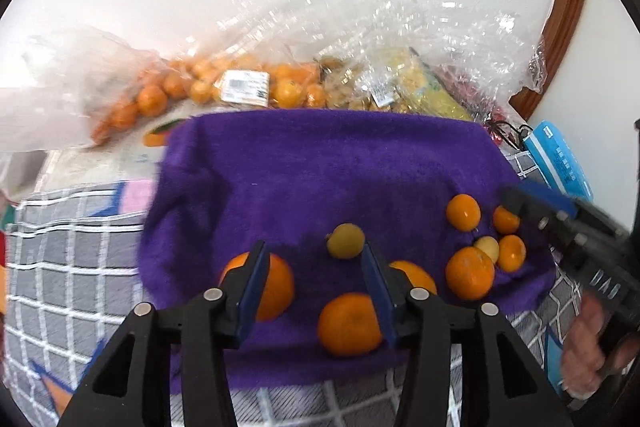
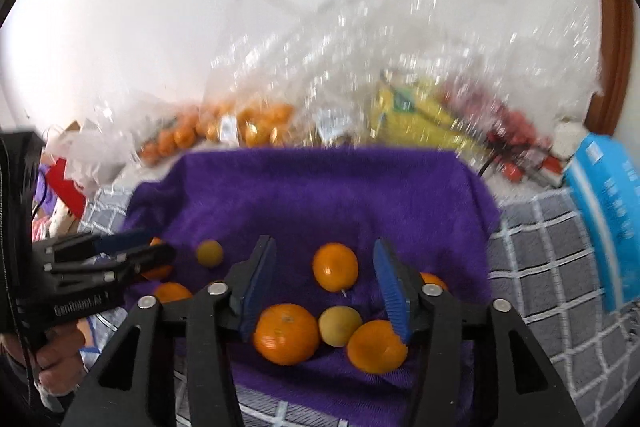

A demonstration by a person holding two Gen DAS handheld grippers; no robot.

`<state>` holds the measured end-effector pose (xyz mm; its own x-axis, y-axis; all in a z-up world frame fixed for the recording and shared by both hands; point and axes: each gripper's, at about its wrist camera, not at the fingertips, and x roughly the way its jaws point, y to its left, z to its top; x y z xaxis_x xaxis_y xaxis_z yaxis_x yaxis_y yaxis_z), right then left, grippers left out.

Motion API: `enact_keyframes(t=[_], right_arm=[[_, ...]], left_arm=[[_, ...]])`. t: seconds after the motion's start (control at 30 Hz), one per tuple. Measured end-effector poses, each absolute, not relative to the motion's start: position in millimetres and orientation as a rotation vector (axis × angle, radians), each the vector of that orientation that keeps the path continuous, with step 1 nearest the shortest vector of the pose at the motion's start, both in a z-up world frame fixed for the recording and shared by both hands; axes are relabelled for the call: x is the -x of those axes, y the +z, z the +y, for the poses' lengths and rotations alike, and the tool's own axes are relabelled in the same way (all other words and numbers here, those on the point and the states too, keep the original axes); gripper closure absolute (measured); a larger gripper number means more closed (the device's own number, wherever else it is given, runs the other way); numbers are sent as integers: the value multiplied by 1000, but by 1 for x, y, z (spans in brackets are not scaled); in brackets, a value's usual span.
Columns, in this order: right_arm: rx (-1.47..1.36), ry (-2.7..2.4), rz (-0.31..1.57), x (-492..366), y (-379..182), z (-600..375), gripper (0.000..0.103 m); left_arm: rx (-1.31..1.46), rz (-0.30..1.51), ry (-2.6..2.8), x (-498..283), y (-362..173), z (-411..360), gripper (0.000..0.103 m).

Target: Organize fruits

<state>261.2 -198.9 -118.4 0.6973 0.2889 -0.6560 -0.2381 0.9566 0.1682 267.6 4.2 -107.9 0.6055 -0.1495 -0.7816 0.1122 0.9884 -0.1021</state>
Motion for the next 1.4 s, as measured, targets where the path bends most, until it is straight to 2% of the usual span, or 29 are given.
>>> enact_keyframes(t=[0.13, 0.23, 0.33, 0.53, 0.67, 0.77, 0.97, 1.1, 1.4], right_arm=[[-51, 271, 719, -233, -87, -193, 43], [-2, 251, 697, -204, -67, -185, 42], [24, 218, 677, -173, -53, -180, 39], [-21, 158, 695, -119, -44, -190, 38], [-29, 102, 638, -79, -37, -197, 19], [-48, 107, 617, -54, -32, -199, 12], [-25, 118, 603, -18, -23, -197, 1], [-34, 122, 601, -1, -21, -198, 1], [-44, 111, 568, 17, -14, -205, 1]], left_arm=[[64, 861, -136, -241, -89, 16, 47], [85, 831, -131, -218, -76, 20, 43], [83, 804, -124, -196, -65, 19, 39], [89, 748, -91, -147, -46, 21, 35], [103, 738, -100, -117, -39, 23, 31], [122, 726, -102, -93, -34, 23, 31], [70, 669, -36, -54, -20, 20, 18], [70, 642, -32, -34, -9, 18, 15], [25, 589, -12, -10, 5, 9, 14]])
